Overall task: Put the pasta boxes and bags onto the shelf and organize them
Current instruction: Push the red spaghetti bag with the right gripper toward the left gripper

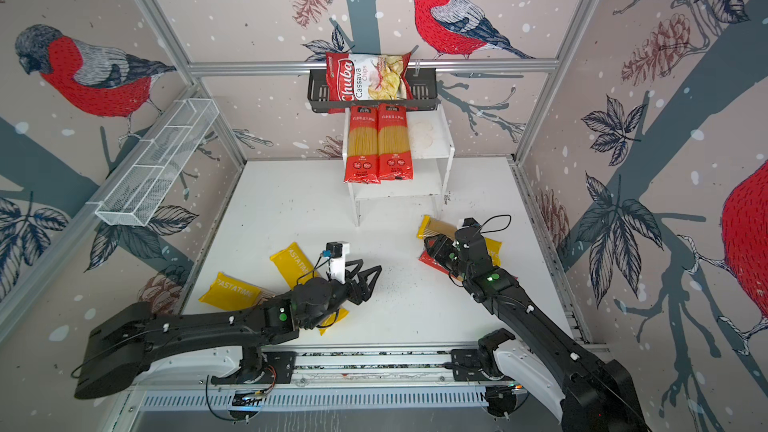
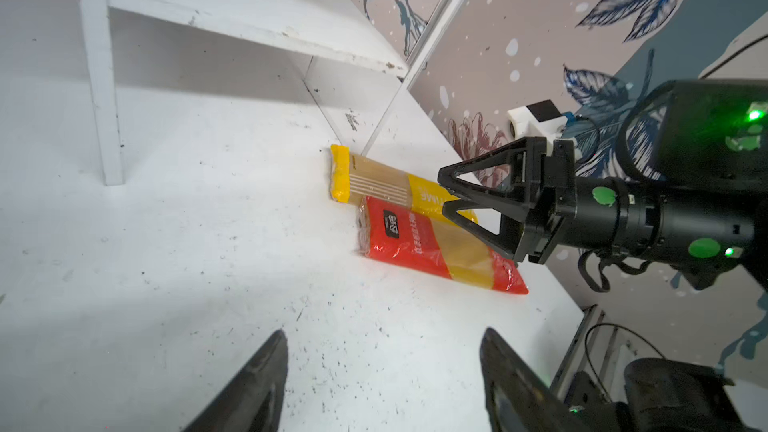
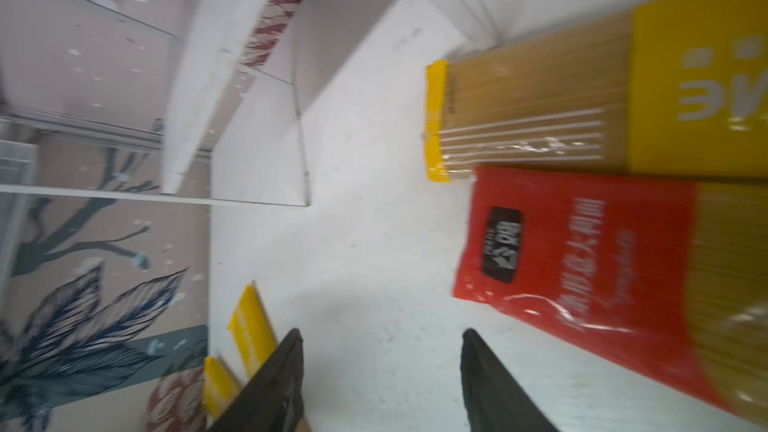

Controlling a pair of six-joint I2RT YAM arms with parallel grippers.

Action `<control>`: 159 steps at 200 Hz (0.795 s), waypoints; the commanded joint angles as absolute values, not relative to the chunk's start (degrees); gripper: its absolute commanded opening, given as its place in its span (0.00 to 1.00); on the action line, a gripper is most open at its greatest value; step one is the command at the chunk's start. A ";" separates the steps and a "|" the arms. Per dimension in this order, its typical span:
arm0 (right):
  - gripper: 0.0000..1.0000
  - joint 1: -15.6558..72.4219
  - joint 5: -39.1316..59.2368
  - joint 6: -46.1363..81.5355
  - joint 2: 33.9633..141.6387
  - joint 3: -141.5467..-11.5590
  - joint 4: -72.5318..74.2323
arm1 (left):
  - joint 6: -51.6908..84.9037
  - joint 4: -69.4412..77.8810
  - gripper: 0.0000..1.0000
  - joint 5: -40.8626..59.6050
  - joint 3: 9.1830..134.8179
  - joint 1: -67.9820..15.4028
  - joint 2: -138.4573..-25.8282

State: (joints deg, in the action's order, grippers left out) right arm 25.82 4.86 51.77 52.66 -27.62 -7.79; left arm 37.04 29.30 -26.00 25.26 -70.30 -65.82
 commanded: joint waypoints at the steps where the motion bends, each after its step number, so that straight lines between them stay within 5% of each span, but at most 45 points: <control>1: 0.61 25.74 -6.23 45.84 54.41 -27.16 -16.50 | 36.29 28.63 0.72 -30.99 26.97 -71.62 -69.55; 73: 0.60 28.01 -10.81 45.35 62.36 -24.02 -13.82 | 37.23 28.87 0.73 -32.94 25.63 -71.70 -69.15; 159: 0.56 39.39 0.40 54.42 68.73 -24.69 0.05 | 36.04 31.54 0.76 -32.61 22.06 -71.10 -63.84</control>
State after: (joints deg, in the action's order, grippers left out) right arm 37.80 -2.61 51.44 66.87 -22.28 -4.25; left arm 37.06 29.47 -32.16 22.50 -71.33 -64.79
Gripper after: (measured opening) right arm 0.560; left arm 0.762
